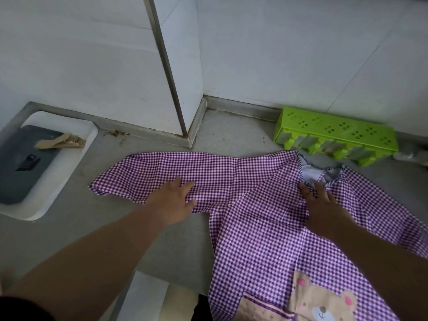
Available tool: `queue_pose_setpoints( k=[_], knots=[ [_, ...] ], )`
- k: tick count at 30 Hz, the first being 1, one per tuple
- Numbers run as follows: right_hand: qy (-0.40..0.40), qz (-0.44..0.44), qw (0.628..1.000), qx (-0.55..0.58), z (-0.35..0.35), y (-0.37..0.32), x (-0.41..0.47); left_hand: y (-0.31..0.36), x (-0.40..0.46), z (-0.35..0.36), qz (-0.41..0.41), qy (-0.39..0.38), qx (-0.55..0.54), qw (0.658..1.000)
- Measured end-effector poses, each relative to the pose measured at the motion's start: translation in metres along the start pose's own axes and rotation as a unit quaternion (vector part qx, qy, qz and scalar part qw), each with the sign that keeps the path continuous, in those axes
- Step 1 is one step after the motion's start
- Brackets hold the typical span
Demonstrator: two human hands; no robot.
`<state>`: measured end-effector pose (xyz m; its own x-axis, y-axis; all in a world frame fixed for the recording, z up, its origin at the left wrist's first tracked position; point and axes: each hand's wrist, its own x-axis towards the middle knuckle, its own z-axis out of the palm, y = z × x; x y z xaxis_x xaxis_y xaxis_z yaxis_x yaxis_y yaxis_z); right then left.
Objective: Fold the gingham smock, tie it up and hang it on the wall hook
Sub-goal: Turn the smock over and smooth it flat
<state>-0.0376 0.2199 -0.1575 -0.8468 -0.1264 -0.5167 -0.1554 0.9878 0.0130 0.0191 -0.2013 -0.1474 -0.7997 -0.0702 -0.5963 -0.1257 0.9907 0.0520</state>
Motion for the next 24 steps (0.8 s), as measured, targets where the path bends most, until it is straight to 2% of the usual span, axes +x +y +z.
queue_pose_setpoints(
  k=[2,4,8,9,11,12,13,14,16,18,20,22,24],
  knots=[
    [0.059,-0.015,0.998,-0.002,0.0,-0.005,-0.007,-0.002,0.01,0.006,-0.041,-0.032,0.018,0.998],
    [0.088,-0.031,0.996,0.003,0.0,-0.007,-0.011,-0.01,0.019,0.004,-0.076,-0.025,0.035,0.996],
    [0.066,-0.075,0.993,-0.057,0.003,-0.012,-0.009,-0.022,0.02,-0.019,-0.135,0.002,0.083,0.987],
    [0.052,-0.074,0.994,-0.063,0.003,-0.013,-0.007,-0.014,0.016,-0.024,-0.109,0.035,0.103,0.988],
    [0.034,-0.066,0.996,-0.048,0.001,-0.014,-0.005,0.007,0.01,-0.029,0.008,0.101,0.132,0.986],
    [0.037,-0.056,0.997,-0.036,-0.002,-0.016,-0.004,0.018,0.006,-0.027,0.055,0.09,0.147,0.983],
    [0.045,-0.04,0.998,-0.022,-0.005,-0.018,-0.006,0.033,-0.002,-0.026,0.079,0.049,0.148,0.985],
    [0.058,-0.019,0.998,-0.015,-0.009,-0.021,-0.009,0.043,-0.006,-0.021,0.067,-0.023,0.124,0.99],
    [0.096,0.021,0.995,-0.027,-0.013,-0.03,-0.019,0.053,-0.013,-0.007,-0.003,-0.17,0.004,0.985],
    [0.103,0.018,0.993,-0.051,-0.01,-0.04,-0.03,0.054,-0.015,0.008,-0.049,-0.25,-0.103,0.962],
    [0.048,-0.003,0.998,-0.035,-0.001,-0.048,-0.036,0.053,-0.011,0.023,-0.062,-0.233,-0.146,0.959],
    [-0.024,-0.005,1.0,-0.012,0.009,-0.049,-0.039,0.052,-0.01,0.031,-0.051,-0.163,-0.159,0.972],
    [-0.051,-0.014,0.998,-0.022,0.014,-0.046,-0.038,0.053,-0.012,0.039,-0.049,-0.106,-0.194,0.974]
  ],
)
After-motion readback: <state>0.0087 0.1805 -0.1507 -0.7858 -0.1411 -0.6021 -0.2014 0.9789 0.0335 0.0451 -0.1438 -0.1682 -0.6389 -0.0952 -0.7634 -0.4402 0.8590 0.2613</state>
